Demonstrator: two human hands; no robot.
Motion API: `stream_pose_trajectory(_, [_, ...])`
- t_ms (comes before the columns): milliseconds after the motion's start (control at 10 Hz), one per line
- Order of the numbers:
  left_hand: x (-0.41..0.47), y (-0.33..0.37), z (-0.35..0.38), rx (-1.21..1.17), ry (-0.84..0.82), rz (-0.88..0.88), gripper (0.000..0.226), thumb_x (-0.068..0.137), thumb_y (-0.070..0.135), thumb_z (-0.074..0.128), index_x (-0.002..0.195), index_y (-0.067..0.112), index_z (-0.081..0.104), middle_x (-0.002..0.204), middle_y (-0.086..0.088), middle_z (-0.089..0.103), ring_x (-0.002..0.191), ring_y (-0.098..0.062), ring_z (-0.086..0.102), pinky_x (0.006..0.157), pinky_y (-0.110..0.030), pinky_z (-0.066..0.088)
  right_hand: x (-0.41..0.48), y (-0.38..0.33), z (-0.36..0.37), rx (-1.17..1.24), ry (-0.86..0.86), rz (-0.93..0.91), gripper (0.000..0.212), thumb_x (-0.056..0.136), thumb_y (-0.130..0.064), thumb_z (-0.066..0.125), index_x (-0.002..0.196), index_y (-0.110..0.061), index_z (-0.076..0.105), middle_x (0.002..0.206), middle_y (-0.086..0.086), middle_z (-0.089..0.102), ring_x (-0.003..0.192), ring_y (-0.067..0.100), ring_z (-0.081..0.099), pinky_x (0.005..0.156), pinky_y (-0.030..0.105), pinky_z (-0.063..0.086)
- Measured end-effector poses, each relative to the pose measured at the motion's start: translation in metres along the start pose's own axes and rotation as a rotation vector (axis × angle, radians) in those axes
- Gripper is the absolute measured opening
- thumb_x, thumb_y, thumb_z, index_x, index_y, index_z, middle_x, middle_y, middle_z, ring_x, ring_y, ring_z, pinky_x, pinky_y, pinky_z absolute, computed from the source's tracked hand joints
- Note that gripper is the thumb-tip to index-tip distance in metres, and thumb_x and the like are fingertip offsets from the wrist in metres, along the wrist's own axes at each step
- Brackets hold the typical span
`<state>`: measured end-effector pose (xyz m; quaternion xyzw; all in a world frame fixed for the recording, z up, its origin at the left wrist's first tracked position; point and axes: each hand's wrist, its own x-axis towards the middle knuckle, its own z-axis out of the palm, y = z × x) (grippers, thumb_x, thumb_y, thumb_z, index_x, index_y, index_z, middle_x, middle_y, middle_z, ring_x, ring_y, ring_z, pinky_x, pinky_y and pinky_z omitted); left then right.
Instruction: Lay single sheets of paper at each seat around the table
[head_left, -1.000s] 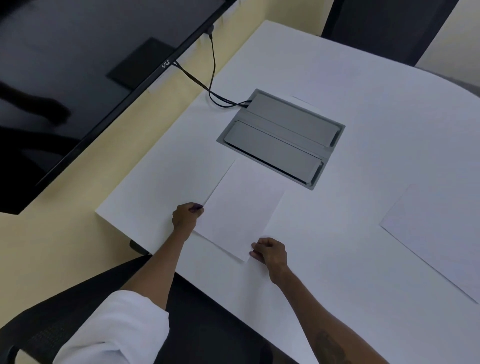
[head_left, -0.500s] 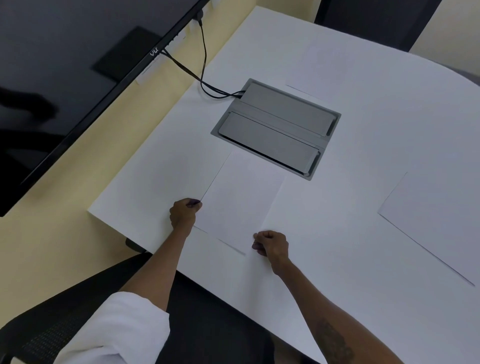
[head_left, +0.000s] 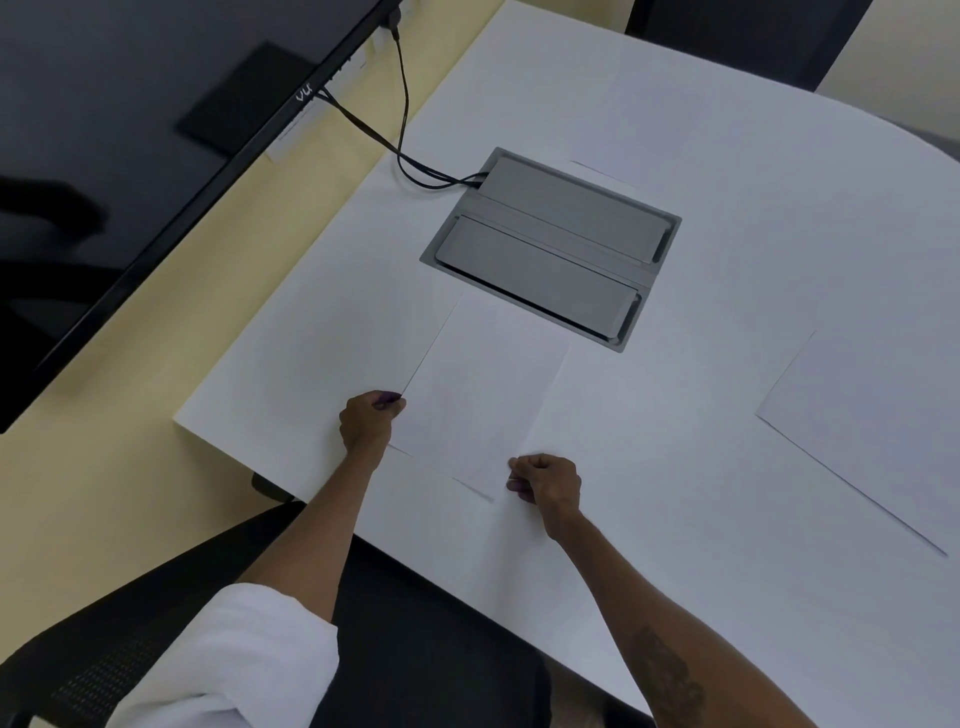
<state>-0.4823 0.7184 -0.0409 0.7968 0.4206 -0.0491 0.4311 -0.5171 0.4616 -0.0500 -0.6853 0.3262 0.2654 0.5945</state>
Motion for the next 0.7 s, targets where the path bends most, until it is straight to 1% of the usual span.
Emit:
stream_pose_trajectory(100, [0.0,0.001,-0.001,0.001,0.009,-0.01,0.022,0.08,0.022,0.078,0.099,0.011,0.078,0.097,-0.009,0.077,0.089,-0.024,0.068,0.08,-0.032,0.054,-0.001,0.0,0.0,0.0,0.007,-0.008,0.011,0.078,-0.014,0.078,0.077,-0.003,0.076,0.069,0.012,0.074,0.062,0.019,0.072,0.061,0.026,0.058])
stream_pose_trajectory(200, [-0.001,0.003,-0.003,-0.004,0.041,-0.056,0.024,0.08,0.024,0.077,0.1,0.011,0.078,0.096,-0.011,0.077,0.093,-0.029,0.071,0.083,-0.035,0.057,-0.004,0.0,-0.003,-0.006,0.003,-0.017,0.011,0.078,-0.014,0.077,0.077,-0.003,0.077,0.071,0.012,0.075,0.063,0.019,0.073,0.064,0.027,0.06])
stream_pose_trajectory(300, [-0.004,0.003,-0.005,0.012,0.07,-0.065,0.024,0.082,0.023,0.076,0.102,0.01,0.078,0.099,-0.014,0.077,0.094,-0.032,0.071,0.086,-0.038,0.057,-0.006,0.002,-0.005,-0.014,-0.005,-0.027,0.012,0.079,-0.014,0.077,0.076,-0.003,0.077,0.073,0.012,0.076,0.064,0.019,0.073,0.065,0.028,0.061])
stream_pose_trajectory(400, [-0.009,0.001,-0.005,0.052,0.104,-0.049,0.024,0.086,0.022,0.072,0.105,0.008,0.077,0.104,-0.016,0.076,0.104,-0.036,0.067,0.092,-0.045,0.055,-0.009,0.002,-0.009,-0.012,-0.02,-0.035,0.015,0.08,-0.015,0.077,0.077,0.0,0.077,0.076,0.014,0.077,0.065,0.02,0.073,0.065,0.029,0.061])
stream_pose_trajectory(500, [-0.019,0.0,-0.006,0.048,0.108,-0.038,0.025,0.087,0.022,0.071,0.106,0.008,0.077,0.105,-0.016,0.076,0.107,-0.036,0.065,0.091,-0.044,0.055,-0.013,0.003,-0.015,-0.031,-0.035,-0.04,0.014,0.08,-0.013,0.076,0.078,0.0,0.076,0.078,0.015,0.077,0.067,0.022,0.074,0.066,0.03,0.062])
stream_pose_trajectory(600, [-0.039,0.008,0.002,0.056,0.094,-0.013,0.023,0.089,0.022,0.069,0.105,0.009,0.077,0.105,-0.016,0.075,0.101,-0.036,0.068,0.087,-0.039,0.055,-0.018,-0.001,-0.024,-0.096,-0.063,-0.054,0.01,0.079,-0.01,0.072,0.079,-0.001,0.076,0.079,0.016,0.078,0.071,0.026,0.075,0.07,0.033,0.063])
stream_pose_trajectory(700, [-0.057,0.014,0.011,0.069,0.088,0.004,0.022,0.09,0.024,0.067,0.105,0.011,0.077,0.104,-0.017,0.075,0.1,-0.037,0.068,0.084,-0.038,0.055,-0.025,-0.003,-0.037,-0.132,-0.069,-0.081,0.01,0.08,-0.012,0.07,0.078,-0.004,0.076,0.078,0.012,0.078,0.07,0.023,0.074,0.072,0.034,0.062])
